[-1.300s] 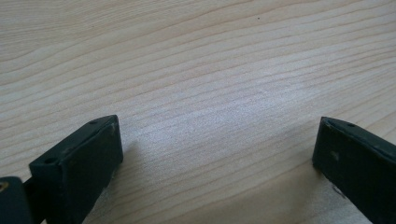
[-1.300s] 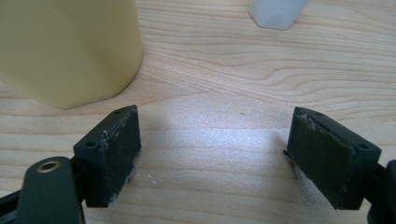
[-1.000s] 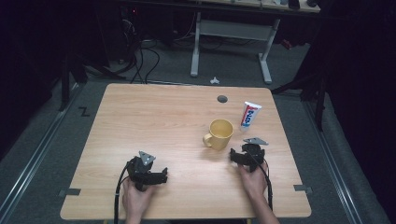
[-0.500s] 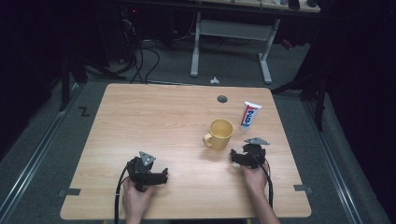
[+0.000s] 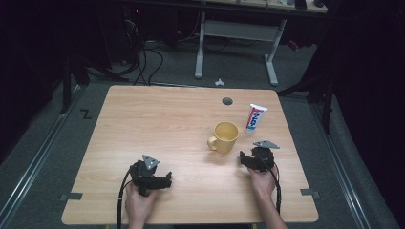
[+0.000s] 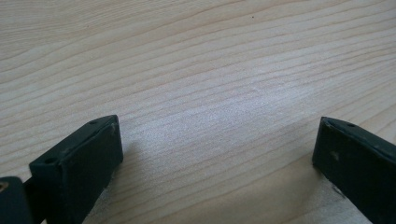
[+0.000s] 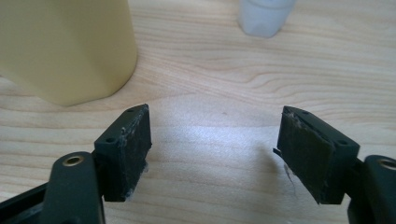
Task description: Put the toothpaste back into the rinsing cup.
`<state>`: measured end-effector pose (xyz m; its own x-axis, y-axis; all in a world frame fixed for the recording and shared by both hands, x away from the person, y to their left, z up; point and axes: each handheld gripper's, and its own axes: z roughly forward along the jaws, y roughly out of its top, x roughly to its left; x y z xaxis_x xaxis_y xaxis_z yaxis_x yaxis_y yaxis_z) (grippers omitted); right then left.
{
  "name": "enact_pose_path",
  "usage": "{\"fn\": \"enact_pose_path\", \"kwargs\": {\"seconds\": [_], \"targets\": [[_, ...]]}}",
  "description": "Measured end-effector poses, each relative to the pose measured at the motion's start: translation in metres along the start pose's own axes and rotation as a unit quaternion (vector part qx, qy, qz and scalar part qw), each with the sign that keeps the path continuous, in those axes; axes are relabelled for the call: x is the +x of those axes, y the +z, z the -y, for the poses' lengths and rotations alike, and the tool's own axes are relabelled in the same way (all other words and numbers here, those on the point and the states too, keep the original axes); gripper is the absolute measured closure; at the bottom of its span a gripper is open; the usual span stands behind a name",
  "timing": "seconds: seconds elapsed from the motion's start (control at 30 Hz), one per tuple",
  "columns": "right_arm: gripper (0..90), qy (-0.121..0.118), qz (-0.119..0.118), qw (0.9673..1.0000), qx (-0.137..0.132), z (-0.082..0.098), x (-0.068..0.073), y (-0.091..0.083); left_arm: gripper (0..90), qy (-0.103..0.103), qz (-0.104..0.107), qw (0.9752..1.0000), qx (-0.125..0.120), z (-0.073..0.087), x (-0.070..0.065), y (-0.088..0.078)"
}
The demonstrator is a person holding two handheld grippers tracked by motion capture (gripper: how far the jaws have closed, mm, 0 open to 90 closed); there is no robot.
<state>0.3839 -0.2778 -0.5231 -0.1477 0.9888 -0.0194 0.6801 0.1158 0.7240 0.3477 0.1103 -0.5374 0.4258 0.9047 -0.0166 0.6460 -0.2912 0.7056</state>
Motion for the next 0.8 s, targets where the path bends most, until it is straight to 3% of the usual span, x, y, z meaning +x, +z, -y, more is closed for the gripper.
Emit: {"fn": "enact_pose_path", "kwargs": {"seconds": [0.3, 0.8], "targets": [[28.4, 0.04, -0.007, 0.999, -0.017, -0.003, -0.012, -0.014, 1.9, 0.0, 0.0, 1.0, 0.0, 0.0, 0.0, 0.0], [26.7, 0.048, -0.016, 0.9976, -0.048, -0.029, -0.019, -0.027, 1.9, 0.0, 0.0, 1.0, 0.0, 0.0, -0.001, 0.0]]}}
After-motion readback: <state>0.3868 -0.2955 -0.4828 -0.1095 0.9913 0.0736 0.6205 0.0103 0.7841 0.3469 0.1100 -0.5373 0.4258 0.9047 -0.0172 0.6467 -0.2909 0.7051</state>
